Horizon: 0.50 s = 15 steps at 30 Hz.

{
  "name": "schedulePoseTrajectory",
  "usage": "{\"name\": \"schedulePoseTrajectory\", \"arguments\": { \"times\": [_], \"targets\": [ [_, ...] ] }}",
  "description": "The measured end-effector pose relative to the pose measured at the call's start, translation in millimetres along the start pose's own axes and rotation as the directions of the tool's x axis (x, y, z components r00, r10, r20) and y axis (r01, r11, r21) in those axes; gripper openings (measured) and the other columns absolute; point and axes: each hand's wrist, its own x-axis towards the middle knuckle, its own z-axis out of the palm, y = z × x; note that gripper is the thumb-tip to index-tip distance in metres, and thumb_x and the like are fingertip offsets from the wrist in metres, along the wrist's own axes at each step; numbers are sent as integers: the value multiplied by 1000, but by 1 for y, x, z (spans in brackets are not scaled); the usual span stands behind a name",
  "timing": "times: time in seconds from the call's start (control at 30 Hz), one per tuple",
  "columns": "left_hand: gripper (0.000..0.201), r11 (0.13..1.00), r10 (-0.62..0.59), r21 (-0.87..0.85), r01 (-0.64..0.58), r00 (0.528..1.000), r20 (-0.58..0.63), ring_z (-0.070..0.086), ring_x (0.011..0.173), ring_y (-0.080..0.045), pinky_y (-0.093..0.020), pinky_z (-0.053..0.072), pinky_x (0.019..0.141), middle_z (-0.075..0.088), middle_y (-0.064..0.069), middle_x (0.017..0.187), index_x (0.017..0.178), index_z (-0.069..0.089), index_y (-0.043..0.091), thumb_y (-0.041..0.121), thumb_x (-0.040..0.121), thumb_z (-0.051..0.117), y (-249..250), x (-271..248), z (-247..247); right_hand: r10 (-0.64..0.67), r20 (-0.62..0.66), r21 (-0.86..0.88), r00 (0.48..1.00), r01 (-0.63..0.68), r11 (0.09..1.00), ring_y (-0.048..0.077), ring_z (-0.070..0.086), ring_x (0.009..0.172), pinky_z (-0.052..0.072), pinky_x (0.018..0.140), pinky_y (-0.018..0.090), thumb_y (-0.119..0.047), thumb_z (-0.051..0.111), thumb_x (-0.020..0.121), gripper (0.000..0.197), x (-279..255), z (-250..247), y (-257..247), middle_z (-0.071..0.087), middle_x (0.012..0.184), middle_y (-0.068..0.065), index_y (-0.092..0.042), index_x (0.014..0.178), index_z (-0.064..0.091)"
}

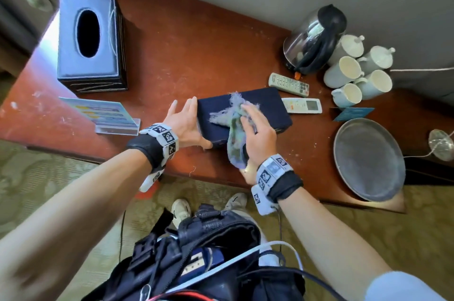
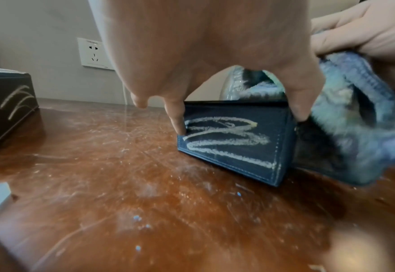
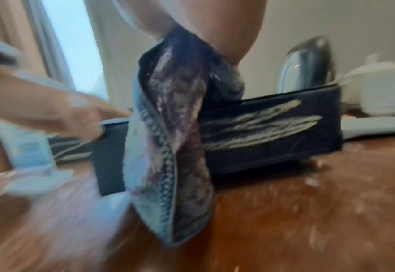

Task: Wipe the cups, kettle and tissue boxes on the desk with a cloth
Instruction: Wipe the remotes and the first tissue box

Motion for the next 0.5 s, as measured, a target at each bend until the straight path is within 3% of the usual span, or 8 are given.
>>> {"name": "schedulePoseTrajectory", "arguments": {
  "times": [0.07, 0.13, 0.2, 0.27, 0.33, 0.43, 0.5],
  "targets": [
    [142, 998, -28, -58, 31, 999, 44, 27, 147, -17, -44, -10, 122, 25, -4, 158, 154, 3, 4, 72, 51, 73, -1, 5, -10, 35, -108, 20, 994, -33, 999, 15, 54, 127, 40, 111, 36, -16, 56, 97, 31, 25, -25, 2, 60, 130, -5, -11, 126, 65],
    [135, 984, -57, -164, 72, 993, 99, 40, 139, -20, -47, -3, 122, 43, -1, 147, 147, 21, 5, 76, 41, 65, -5, 13, -23, 67, -169, -4, 983, -69, 998, 13, 53, 127, 39, 112, 33, -17, 55, 98, 32, 47, -41, 6, 57, 128, -11, -11, 128, 64],
    [126, 954, -72, -277, 113, 985, 155, 46, 133, -22, -48, 14, 121, 49, 1, 143, 143, 30, 13, 75, 39, 65, -9, 21, -35, 41, -159, -39, 986, -48, 998, 11, 51, 127, 37, 111, 26, -17, 54, 99, 32, 67, -50, 10, 58, 130, -7, -10, 130, 62],
    [130, 913, -81, -383, 141, 982, 168, 44, 136, -23, -45, 31, 116, 43, -2, 151, 151, 27, 18, 73, 41, 68, -12, 24, -44, 33, -136, -55, 990, -41, 998, 11, 51, 127, 34, 109, 17, -16, 52, 100, 32, 82, -54, 10, 60, 134, -1, -10, 130, 62],
    [122, 871, -101, -470, 144, 988, 114, 44, 136, -22, -43, 35, 114, 44, -3, 151, 150, 33, 20, 71, 46, 70, -11, 24, -51, 85, -177, -15, 981, -89, 996, 9, 52, 125, 34, 106, 13, -16, 52, 100, 32, 95, -57, 5, 61, 134, 1, -11, 131, 61],
    [76, 834, -116, -546, 81, 993, -31, 50, 128, -20, -35, 38, 108, 54, -2, 138, 140, 49, 25, 52, 75, 76, -10, 22, -60, 135, -244, 36, 960, -130, 991, 11, 53, 124, 37, 106, 18, -18, 52, 101, 33, 107, -59, -4, 61, 134, 2, -13, 132, 61],
    [52, 839, -114, -544, 7, 980, -163, 52, 126, -20, -33, 40, 105, 57, -2, 134, 134, 53, 27, 38, 87, 72, -8, 22, -65, 114, -223, 16, 968, -113, 993, 10, 52, 125, 37, 107, 19, -18, 52, 101, 33, 113, -57, -11, 61, 135, 2, -13, 133, 60]
  ]
}}
